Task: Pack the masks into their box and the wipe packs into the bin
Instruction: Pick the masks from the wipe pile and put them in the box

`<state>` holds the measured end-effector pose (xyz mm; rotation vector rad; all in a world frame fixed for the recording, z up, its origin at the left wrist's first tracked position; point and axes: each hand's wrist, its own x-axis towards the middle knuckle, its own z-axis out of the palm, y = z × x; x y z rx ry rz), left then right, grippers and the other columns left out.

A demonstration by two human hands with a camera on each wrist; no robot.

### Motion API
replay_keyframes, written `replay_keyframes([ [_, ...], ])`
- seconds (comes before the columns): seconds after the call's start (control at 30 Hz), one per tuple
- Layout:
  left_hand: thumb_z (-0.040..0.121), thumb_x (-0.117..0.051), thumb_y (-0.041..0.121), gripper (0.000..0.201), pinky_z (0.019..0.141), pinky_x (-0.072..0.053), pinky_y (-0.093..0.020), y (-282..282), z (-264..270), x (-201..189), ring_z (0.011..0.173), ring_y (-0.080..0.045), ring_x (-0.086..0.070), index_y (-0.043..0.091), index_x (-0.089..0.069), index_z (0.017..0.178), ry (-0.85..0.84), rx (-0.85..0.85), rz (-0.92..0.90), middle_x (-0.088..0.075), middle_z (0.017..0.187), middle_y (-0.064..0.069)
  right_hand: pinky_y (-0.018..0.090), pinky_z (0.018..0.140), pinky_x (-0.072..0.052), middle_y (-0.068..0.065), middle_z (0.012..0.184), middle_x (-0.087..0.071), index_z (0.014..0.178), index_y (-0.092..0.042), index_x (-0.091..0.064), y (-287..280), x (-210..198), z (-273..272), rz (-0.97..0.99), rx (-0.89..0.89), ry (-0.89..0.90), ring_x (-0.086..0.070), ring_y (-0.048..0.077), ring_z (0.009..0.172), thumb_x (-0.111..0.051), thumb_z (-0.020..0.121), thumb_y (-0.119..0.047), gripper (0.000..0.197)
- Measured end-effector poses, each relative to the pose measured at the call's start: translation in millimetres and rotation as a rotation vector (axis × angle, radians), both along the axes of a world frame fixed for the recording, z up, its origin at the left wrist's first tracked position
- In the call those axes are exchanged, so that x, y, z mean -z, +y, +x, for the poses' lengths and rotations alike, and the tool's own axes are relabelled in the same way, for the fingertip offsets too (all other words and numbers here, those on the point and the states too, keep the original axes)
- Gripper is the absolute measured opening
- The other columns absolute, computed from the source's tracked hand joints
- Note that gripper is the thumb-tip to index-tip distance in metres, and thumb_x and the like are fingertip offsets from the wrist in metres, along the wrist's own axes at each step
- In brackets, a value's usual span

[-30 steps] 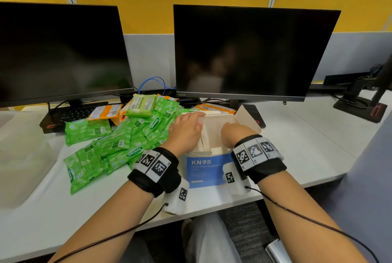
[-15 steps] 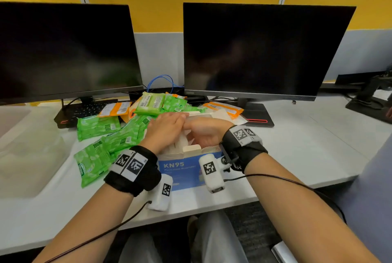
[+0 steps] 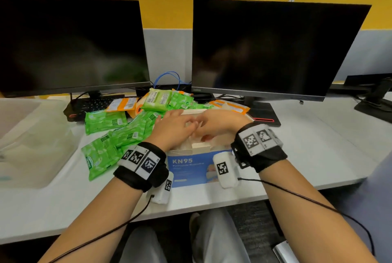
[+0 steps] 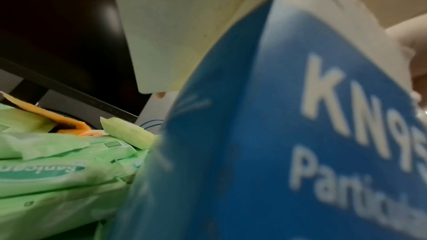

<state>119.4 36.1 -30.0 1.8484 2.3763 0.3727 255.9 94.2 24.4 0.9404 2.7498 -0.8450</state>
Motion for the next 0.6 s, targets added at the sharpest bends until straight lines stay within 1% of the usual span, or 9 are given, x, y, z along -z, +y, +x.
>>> replay_keyframes([
  [0.07,0.088,-0.039,0.063,0.04,0.11,-0.023,-0.052,2,0,1,0.139,-0.026,-0.026,0.045,-0.054,0.12,0.019,-0.049,-0.022,-0.034,0.151,-0.002,0.027,0.076,-0.055,0.004,0.093,-0.072,0.12,-0.017,-0.062,11,-17,17,-0.047,0.103,0.312,-0.07,0.015,0.082,-0.058,0.092,-0.017,0.028],
  [0.13,0.088,-0.041,0.063,0.037,0.108,-0.026,-0.049,5,2,1,0.136,-0.026,-0.029,0.043,-0.057,0.114,0.009,-0.105,-0.005,-0.039,0.146,-0.002,0.027,0.072,-0.058,0.009,0.09,-0.072,0.116,-0.013,-0.063,28,-33,40,-0.166,0.324,0.718,-0.071,0.018,0.078,-0.055,0.093,-0.011,0.024],
  [0.2,0.089,-0.04,0.06,0.036,0.106,-0.028,-0.048,8,5,1,0.133,-0.026,-0.033,0.041,-0.059,0.113,-0.006,-0.159,0.024,-0.043,0.141,-0.002,0.028,0.07,-0.059,0.01,0.087,-0.07,0.112,-0.01,-0.063,56,-32,56,-0.194,0.591,0.876,-0.07,0.021,0.078,-0.052,0.093,-0.011,0.022],
  [0.23,0.089,-0.039,0.06,0.037,0.105,-0.029,-0.047,9,8,2,0.131,-0.027,-0.034,0.041,-0.058,0.115,-0.001,-0.18,0.03,-0.045,0.139,-0.003,0.031,0.071,-0.058,0.011,0.088,-0.067,0.111,-0.007,-0.063,70,-24,62,-0.145,0.68,0.809,-0.069,0.024,0.081,-0.05,0.093,-0.012,0.022],
  [0.3,0.09,-0.037,0.059,0.04,0.103,-0.029,-0.047,11,12,2,0.129,-0.029,-0.036,0.04,-0.056,0.119,0.015,-0.209,0.021,-0.045,0.138,-0.004,0.033,0.073,-0.051,0.009,0.089,-0.063,0.106,-0.005,-0.065,94,11,64,0.044,0.767,0.427,-0.064,0.027,0.085,-0.049,0.092,-0.017,0.024],
  [0.33,0.09,-0.035,0.058,0.041,0.102,-0.029,-0.047,13,13,1,0.129,-0.03,-0.035,0.041,-0.055,0.122,0.019,-0.211,0.009,-0.045,0.139,-0.005,0.032,0.074,-0.048,0.008,0.092,-0.062,0.101,-0.008,-0.065,97,28,64,-0.011,0.82,0.304,-0.061,0.024,0.085,-0.05,0.092,-0.019,0.02],
  [0.43,0.092,-0.03,0.06,0.043,0.103,-0.028,-0.049,14,14,-1,0.13,-0.031,-0.032,0.044,-0.051,0.125,0.003,-0.192,-0.025,-0.04,0.142,-0.007,0.03,0.075,-0.053,0.008,0.096,-0.059,0.088,-0.016,-0.057,117,80,57,-0.383,0.885,0.453,-0.06,0.018,0.08,-0.061,0.088,-0.018,0.005],
  [0.53,0.096,-0.024,0.057,0.043,0.104,-0.027,-0.048,12,11,-2,0.134,-0.031,-0.028,0.046,-0.045,0.131,-0.036,-0.156,-0.045,-0.035,0.147,-0.006,0.037,0.079,-0.058,0.013,0.118,-0.061,0.12,-0.021,-0.057,147,130,46,-0.57,0.843,0.519,-0.066,0.028,0.099,-0.074,0.07,-0.03,0.053],
  [0.6,0.096,-0.024,0.056,0.042,0.104,-0.027,-0.048,11,8,-1,0.135,-0.03,-0.026,0.045,-0.044,0.132,-0.054,-0.136,-0.046,-0.034,0.148,-0.005,0.032,0.069,-0.058,0.018,0.122,-0.06,0.131,-0.016,-0.05,152,144,40,-0.571,0.861,0.57,-0.065,0.03,0.098,-0.071,0.074,-0.022,0.061],
])
